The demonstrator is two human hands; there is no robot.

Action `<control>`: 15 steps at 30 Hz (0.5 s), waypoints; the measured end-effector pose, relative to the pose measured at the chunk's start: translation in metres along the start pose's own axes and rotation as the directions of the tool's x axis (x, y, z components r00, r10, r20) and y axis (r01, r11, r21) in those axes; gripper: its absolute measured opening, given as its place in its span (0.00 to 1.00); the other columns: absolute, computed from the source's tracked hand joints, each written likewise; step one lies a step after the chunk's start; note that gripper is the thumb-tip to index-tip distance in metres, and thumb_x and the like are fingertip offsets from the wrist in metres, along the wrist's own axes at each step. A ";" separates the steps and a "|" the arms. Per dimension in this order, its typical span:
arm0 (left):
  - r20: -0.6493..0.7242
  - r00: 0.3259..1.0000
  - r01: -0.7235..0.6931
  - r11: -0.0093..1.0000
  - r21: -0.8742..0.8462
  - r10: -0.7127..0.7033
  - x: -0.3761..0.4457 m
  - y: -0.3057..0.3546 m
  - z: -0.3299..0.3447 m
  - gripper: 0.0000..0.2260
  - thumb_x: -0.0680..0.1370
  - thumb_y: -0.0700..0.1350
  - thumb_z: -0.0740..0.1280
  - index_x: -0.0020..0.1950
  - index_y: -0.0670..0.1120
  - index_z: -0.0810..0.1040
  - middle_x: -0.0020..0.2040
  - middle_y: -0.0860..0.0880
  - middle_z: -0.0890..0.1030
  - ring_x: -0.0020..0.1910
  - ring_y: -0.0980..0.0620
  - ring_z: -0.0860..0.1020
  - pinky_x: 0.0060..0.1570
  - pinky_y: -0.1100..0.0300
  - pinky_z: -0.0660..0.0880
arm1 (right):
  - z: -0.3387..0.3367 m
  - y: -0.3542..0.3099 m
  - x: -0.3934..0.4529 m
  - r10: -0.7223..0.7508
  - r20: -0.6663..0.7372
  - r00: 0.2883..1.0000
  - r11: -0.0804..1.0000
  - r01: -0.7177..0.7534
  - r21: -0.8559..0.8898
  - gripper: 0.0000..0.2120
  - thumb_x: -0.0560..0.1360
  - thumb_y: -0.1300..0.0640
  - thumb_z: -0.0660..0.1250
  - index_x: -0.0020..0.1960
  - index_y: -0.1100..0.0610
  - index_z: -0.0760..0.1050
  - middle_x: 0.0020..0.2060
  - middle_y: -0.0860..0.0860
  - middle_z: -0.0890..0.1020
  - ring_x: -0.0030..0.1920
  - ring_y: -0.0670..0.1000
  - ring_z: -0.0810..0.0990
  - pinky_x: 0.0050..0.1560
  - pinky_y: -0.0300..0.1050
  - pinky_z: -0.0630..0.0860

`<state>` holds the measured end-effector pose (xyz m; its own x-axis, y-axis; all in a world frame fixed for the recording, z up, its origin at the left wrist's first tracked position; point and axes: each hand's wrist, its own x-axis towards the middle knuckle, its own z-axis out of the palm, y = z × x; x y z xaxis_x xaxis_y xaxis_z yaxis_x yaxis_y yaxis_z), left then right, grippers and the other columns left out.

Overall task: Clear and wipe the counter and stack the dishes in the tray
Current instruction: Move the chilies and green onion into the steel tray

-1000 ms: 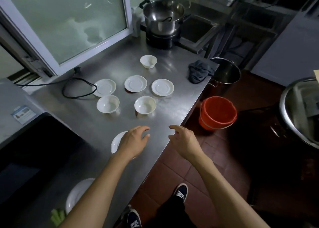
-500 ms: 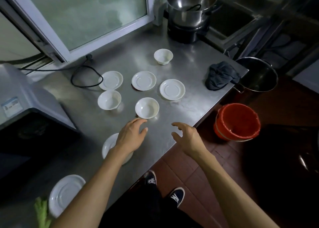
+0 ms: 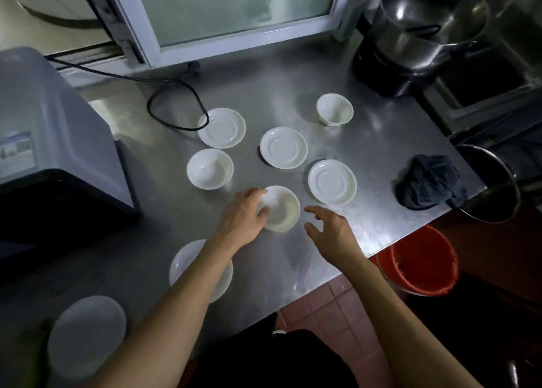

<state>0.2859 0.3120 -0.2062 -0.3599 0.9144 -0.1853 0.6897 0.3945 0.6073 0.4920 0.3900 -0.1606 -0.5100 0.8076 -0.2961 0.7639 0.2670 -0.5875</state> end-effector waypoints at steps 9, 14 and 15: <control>0.018 0.997 0.077 0.997 -0.007 -0.077 0.021 -0.003 0.003 0.18 0.80 0.47 0.66 0.69 0.46 0.73 0.65 0.47 0.77 0.63 0.43 0.74 0.60 0.53 0.70 | -0.004 -0.013 0.058 -0.058 0.053 0.997 0.998 0.056 0.024 0.17 0.78 0.54 0.69 0.67 0.53 0.76 0.61 0.51 0.81 0.59 0.51 0.79 0.56 0.38 0.72; -0.039 0.998 0.054 0.998 -0.014 -0.055 0.014 -0.003 0.017 0.16 0.78 0.45 0.68 0.66 0.45 0.76 0.61 0.46 0.80 0.59 0.41 0.76 0.59 0.50 0.72 | -0.006 -0.007 0.087 -0.075 0.094 0.993 0.996 0.071 0.045 0.17 0.78 0.55 0.69 0.66 0.52 0.76 0.60 0.52 0.82 0.57 0.53 0.81 0.57 0.42 0.75; -0.052 0.997 0.065 0.998 -0.011 -0.065 0.012 -0.001 0.020 0.16 0.78 0.45 0.67 0.66 0.45 0.77 0.60 0.46 0.80 0.59 0.42 0.76 0.58 0.50 0.72 | -0.007 -0.005 0.093 -0.082 0.106 0.991 0.996 0.078 0.045 0.17 0.78 0.56 0.68 0.66 0.52 0.77 0.59 0.53 0.82 0.57 0.54 0.81 0.57 0.41 0.74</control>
<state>0.2934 0.3242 -0.2244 -0.4363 0.8807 -0.1844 0.6577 0.4520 0.6027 0.4434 0.4673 -0.1793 -0.6099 0.7227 -0.3251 0.7034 0.3049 -0.6421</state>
